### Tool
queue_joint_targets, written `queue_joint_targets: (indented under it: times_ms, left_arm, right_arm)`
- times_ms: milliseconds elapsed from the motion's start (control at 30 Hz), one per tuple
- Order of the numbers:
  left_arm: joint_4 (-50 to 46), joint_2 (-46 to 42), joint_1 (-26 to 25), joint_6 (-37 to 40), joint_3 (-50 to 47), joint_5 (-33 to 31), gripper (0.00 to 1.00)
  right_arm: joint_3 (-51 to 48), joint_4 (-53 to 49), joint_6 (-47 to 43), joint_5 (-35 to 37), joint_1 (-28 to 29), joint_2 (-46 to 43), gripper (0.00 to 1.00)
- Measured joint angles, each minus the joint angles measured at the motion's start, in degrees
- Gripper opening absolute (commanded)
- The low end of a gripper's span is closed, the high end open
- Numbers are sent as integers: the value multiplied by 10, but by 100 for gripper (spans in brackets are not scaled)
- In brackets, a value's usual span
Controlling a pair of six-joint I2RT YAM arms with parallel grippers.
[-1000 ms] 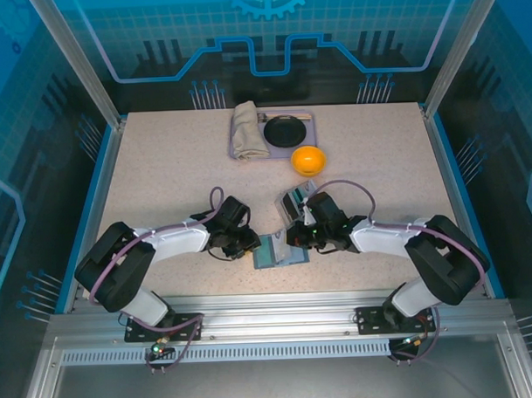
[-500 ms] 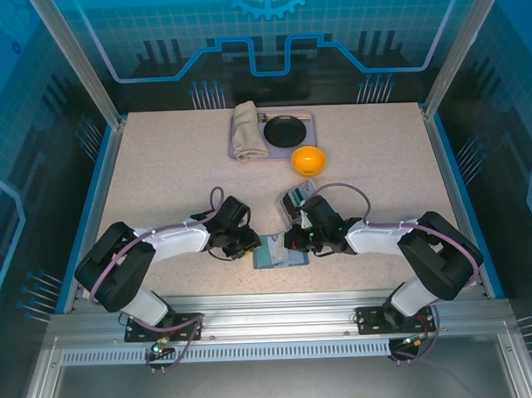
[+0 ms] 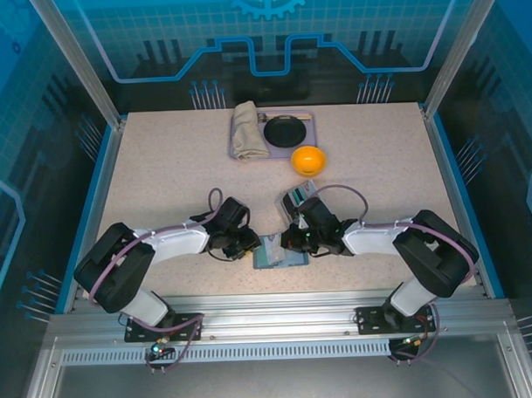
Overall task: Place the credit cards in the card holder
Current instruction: Insert the credit card into the card slot.
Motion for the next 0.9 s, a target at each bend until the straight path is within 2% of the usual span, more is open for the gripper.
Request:
queue_joint_targets:
  times_ms: [233, 333, 433, 533, 633, 900]
  left_arm:
    - [36, -16, -2, -43, -28, -5, 26]
    - [41, -17, -2, -53, -31, -6, 26]
    - [43, -19, -3, -59, -32, -6, 26]
    - [43, -19, -5, -59, -33, -6, 26]
    - [43, -19, -6, -59, -33, -6, 26]
    - [43, -19, -6, -57, -33, -7, 26]
  right_arm:
    - [21, 3, 19, 9, 23, 22, 6]
    - [34, -12, 18, 10, 27, 26, 12]
    - [44, -42, 8, 14, 28, 25, 22]
    - [60, -95, -14, 26, 28, 23, 26]
    - [77, -132, -35, 28, 28, 20, 25]
    - [98, -163, -62, 10, 28, 44, 9]
